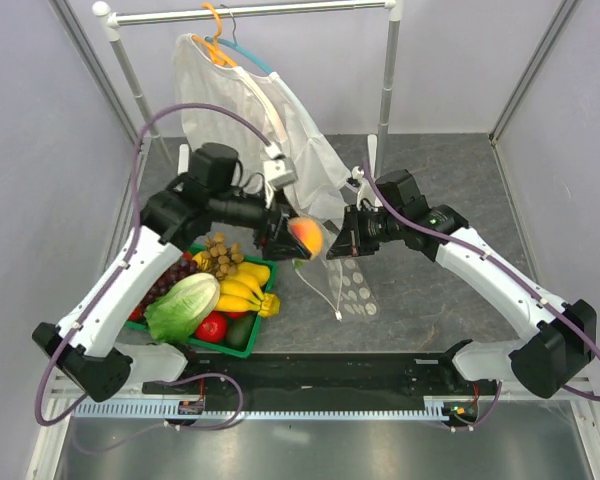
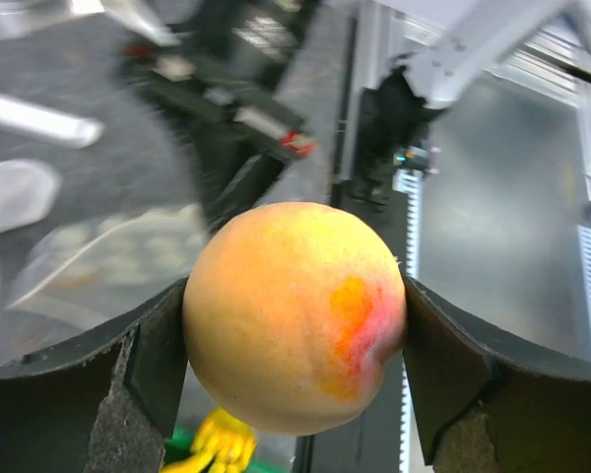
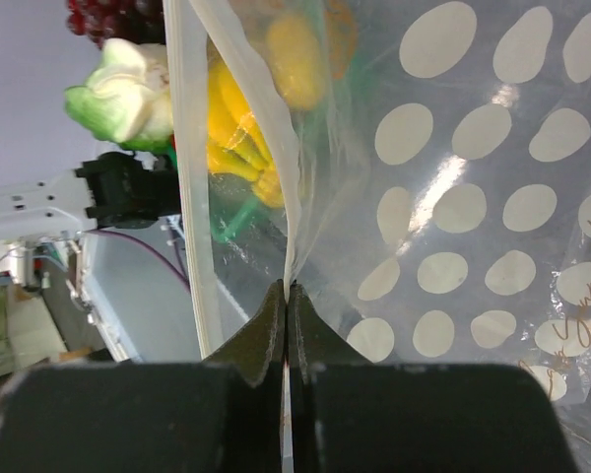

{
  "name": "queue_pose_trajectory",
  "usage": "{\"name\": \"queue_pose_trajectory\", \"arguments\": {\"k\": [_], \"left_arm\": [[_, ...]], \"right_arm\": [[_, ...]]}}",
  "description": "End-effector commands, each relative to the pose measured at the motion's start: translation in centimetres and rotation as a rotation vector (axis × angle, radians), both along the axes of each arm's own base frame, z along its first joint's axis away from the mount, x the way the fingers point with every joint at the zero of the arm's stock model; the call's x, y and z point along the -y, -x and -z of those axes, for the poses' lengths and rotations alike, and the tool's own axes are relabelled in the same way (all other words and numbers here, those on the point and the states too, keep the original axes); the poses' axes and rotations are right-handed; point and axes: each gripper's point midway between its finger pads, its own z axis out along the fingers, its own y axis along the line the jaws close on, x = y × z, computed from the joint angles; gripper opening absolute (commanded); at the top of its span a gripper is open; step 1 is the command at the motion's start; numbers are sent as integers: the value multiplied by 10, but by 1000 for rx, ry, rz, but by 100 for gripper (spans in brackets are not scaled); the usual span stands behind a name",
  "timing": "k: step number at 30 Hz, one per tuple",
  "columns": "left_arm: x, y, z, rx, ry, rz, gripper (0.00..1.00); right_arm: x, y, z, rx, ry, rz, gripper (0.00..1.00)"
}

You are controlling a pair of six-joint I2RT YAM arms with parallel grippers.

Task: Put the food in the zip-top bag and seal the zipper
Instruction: Place the fake fruit in the zipper food storage bag.

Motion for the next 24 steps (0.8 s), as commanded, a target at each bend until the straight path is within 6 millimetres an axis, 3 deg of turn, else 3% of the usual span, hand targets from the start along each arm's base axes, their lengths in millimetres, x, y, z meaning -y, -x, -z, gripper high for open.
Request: {"name": "queue_pose_trajectory", "arguments": {"k": [1,3,7,14,17,18,19,24], "left_arm": [[43,17,6,-41,72,77,43],[54,19,32,-55,27,71,42],[47,5,85,-75,-91,-22,41],[25,-27,141,-78,-327,-184,46],[20,-30,150,-100,-377,-207,57],[20,-29,149,-104,-380,-203,69],[21,-27,147,-110,-379,-190,75],[24,-10,113,-79,-293,-97,100]], "right_arm": [[-10,9,-27,-2,-124,-33,0],[-11,9,-26,-8,-130,-35,0],[-9,13,-31,-1,-145,-45,0],[-7,20,-36,7,-165,-53,0],[-9,21,-40,8,-185,-59,0],[-9,21,-40,6,-188,-58,0],[-9,22,-40,1,-191,-58,0],[-9,22,-41,4,-194,-62,0]]}}
